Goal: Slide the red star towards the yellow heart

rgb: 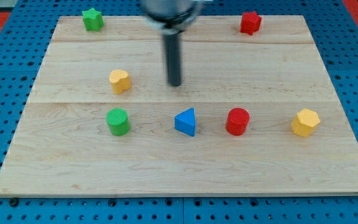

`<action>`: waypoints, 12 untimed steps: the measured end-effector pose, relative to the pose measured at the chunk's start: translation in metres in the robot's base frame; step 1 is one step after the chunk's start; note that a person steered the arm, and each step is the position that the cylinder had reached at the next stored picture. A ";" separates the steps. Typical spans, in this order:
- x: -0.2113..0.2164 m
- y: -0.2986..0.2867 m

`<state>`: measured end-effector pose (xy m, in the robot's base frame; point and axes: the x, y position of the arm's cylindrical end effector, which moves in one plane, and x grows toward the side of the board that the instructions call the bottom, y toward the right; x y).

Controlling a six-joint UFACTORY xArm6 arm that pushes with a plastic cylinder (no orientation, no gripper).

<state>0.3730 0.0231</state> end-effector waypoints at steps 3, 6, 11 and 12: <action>-0.154 0.218; -0.157 0.070; -0.131 -0.059; -0.106 -0.102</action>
<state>0.2674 -0.0784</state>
